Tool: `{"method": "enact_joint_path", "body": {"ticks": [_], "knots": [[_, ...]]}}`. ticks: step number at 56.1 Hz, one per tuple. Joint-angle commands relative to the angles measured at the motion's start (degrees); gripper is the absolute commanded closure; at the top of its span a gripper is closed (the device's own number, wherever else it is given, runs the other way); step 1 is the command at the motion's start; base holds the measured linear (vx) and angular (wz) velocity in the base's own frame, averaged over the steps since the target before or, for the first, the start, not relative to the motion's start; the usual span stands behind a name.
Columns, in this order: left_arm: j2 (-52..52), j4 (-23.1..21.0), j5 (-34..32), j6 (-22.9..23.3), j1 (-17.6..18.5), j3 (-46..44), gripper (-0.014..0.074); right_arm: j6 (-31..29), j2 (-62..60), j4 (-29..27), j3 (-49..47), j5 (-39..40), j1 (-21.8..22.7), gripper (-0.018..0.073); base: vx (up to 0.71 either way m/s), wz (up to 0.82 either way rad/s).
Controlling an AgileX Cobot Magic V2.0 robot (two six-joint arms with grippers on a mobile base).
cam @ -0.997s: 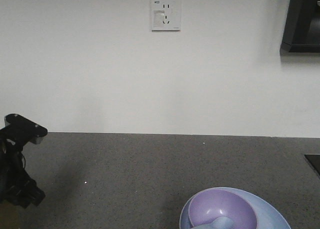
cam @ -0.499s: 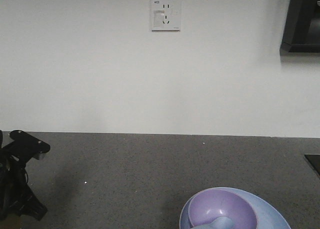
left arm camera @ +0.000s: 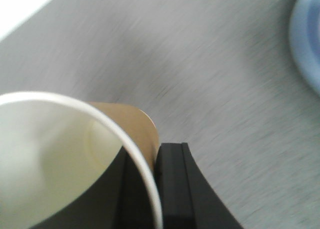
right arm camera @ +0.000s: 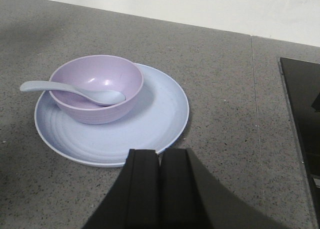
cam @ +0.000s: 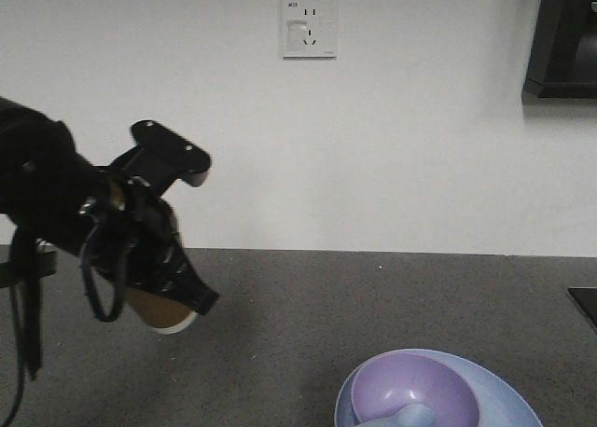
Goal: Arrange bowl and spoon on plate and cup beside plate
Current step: 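Carry the cup beside the plate and set it down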
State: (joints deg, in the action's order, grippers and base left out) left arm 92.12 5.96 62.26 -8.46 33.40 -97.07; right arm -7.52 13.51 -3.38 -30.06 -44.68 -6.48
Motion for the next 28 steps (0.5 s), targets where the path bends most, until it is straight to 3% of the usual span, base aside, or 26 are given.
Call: {"method": "enact_joint_path", "body": {"ticks": [1, 17, 28], "knots": [[2.01, -1.64, -2.16, -0.3, 3.82, -4.79, 0.06, -0.16, 0.63, 0.32, -1.48, 4.12, 0.04, 0.0568, 0.0, 0.0], [10.7, -2.57, -1.76, -0.25, 11.67, -8.11, 0.06, -0.5, 0.63, 0.77, -1.48, 2.66, 0.04, 0.0568, 0.0, 0.0], [13.07, -2.48, -1.78, -0.11, 13.02, -8.11, 0.06, -0.5, 0.63, 1.6, -1.48, 2.55, 0.04, 0.0568, 0.0, 0.0]]}}
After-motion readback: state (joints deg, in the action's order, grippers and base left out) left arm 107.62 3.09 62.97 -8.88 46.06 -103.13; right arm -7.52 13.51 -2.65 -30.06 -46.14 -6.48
